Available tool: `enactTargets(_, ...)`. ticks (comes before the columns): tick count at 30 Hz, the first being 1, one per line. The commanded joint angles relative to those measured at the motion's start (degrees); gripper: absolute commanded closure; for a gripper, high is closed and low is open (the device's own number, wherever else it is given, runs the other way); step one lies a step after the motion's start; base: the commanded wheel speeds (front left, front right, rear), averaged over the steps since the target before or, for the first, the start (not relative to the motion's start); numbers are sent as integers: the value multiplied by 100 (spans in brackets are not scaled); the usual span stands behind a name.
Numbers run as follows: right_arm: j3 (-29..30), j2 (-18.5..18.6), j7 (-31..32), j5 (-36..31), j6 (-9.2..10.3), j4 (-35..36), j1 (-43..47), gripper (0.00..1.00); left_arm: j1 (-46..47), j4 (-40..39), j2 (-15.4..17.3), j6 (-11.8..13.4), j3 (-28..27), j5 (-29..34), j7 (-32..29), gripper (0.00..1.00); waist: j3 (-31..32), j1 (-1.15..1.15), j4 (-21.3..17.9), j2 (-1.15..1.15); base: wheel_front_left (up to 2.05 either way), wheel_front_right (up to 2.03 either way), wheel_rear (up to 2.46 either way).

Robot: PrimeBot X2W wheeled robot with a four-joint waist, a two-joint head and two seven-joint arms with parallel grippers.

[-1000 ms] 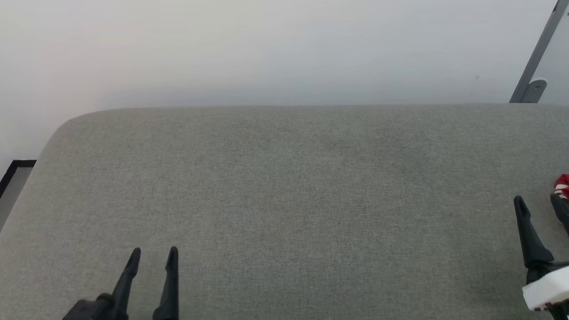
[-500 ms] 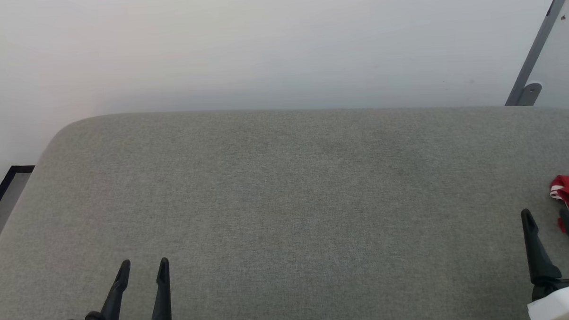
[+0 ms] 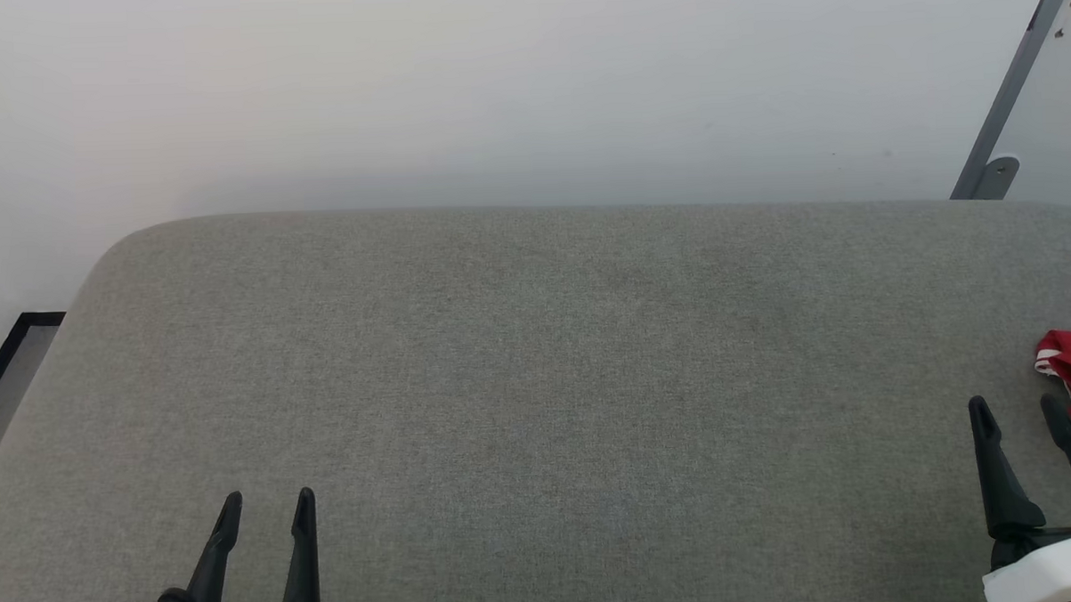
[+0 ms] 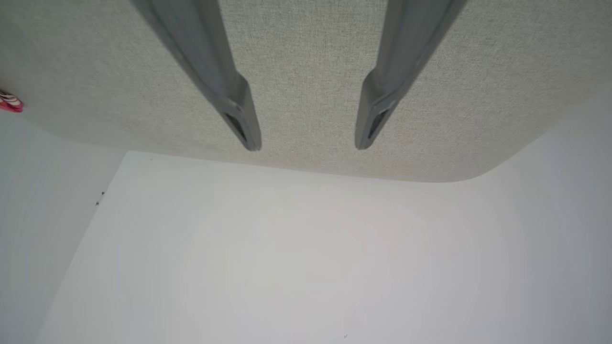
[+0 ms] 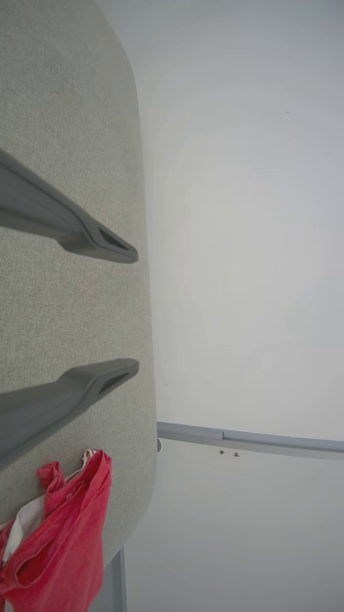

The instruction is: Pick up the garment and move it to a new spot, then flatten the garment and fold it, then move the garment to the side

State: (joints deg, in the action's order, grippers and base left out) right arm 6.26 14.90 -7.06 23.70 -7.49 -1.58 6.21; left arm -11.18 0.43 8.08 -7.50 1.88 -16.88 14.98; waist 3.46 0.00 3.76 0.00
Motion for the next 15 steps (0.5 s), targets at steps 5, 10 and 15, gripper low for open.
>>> enactTargets(5,-43,-43,27,4,0,55,24,0,-55,14,27,7,-24,-28,27,0,-2,0,-4,0,0,0,0)
enactTargets(10,-78,-38,18,1,0,28,0,100,-1,-3,-1,0,-31,-18,0,100,-19,0,-15,0,0,0,0)
enactTargets(15,-93,-168,53,115,0,-191,51,100,-4,200,-87,3,3,-149,-36,100,-26,0,-20,0,0,0,0)
